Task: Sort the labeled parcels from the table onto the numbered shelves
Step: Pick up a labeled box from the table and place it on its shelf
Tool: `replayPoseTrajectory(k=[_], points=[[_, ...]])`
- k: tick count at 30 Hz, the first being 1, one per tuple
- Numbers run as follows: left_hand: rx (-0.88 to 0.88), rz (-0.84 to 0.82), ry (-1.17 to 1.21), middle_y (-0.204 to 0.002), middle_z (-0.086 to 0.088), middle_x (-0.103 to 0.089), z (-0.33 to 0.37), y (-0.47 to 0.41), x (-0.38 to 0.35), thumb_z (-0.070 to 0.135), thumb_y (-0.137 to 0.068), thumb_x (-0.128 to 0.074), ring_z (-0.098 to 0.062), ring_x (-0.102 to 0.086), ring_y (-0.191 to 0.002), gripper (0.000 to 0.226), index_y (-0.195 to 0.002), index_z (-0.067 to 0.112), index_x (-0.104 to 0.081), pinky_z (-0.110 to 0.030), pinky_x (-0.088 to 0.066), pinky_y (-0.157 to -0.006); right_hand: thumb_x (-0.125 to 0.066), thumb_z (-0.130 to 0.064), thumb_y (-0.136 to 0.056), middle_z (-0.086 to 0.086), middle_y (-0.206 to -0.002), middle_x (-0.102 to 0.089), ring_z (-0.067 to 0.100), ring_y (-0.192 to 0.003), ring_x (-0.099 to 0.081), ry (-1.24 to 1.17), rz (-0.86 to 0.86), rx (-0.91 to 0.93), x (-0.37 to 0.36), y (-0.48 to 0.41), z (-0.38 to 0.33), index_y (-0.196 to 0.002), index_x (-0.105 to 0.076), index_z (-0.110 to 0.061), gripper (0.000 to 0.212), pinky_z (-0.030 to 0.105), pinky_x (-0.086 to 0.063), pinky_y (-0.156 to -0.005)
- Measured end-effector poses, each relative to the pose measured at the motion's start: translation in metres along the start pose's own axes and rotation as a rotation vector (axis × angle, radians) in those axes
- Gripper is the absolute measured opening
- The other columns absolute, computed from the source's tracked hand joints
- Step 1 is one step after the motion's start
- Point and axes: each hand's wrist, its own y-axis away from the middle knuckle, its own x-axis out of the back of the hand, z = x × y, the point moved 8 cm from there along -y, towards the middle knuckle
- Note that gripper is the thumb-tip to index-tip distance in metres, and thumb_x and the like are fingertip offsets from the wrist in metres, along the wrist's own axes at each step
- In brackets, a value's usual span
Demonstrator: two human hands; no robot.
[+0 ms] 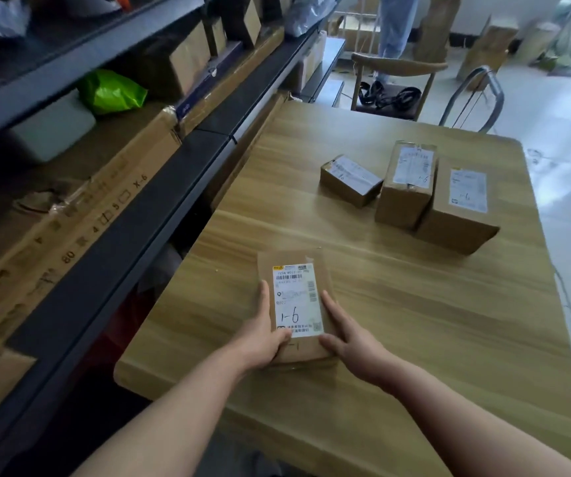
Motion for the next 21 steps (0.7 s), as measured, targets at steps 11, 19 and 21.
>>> replayPoseTrajectory(k=[11,19,21], points=[[-0.017,0.017,0.034,-0.15,-0.001,-0.044,-0.013,-0.01,0.0,0.037,-0.096,-0.057,-0.028,-0.053,-0.124,0.098,-0.142,0.052,0.028,-0.038,-0.038,-0.106,-0.053,-0.019,-0.097,-0.019,-0.156,-0.01,0.007,-0.143,-0.019,-0.066,-0.025,-0.05,-0.005,-0.006,0.006,-0.151,-0.005,-0.045,0.076,0.032,-0.022,-0.118],[0.031,0.193,0.302,-0.153,0.001,-0.039,-0.02,0.018,-0.013,0.022,-0.097,-0.058,-0.022,-0.043,-0.133,0.091,-0.151,0.046,0.011,-0.028,-0.032,-0.106,-0.054,-0.02,-0.096,-0.013,-0.157,-0.02,0.02,-0.135,-0.039,-0.051,-0.051,0.019,-0.01,-0.002,0.002,-0.15,-0.005,-0.046,0.078,0.031,-0.036,-0.095],[0.043,0.216,0.385,-0.155,0.002,-0.033,-0.031,0.038,-0.027,0.018,-0.097,-0.058,-0.017,-0.036,-0.137,0.09,-0.153,0.041,0.009,-0.023,-0.027,-0.105,-0.055,-0.021,-0.096,-0.012,-0.156,-0.023,0.017,-0.131,-0.04,-0.009,-0.114,0.049,-0.018,0.011,0.003,-0.151,-0.006,-0.044,0.077,0.031,-0.037,-0.1]])
